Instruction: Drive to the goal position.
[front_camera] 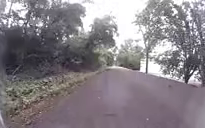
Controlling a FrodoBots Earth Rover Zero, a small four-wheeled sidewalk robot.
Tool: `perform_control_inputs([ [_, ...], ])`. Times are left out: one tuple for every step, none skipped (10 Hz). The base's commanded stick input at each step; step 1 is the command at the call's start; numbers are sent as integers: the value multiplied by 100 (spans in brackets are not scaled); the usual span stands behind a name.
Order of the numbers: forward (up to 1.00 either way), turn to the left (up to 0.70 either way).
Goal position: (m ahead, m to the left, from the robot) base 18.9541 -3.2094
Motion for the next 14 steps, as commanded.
perform_control_inputs([
  [70, 0],
  [70, 0],
  [70, 0],
  [70, 0],
  [70, 0],
  [70, 0],
  [70, 0],
  [70, 0],
  [70, 0],
  [70, 0],
  [70, 0],
  [70, 0],
  [70, 0],
  [70, 0],
])
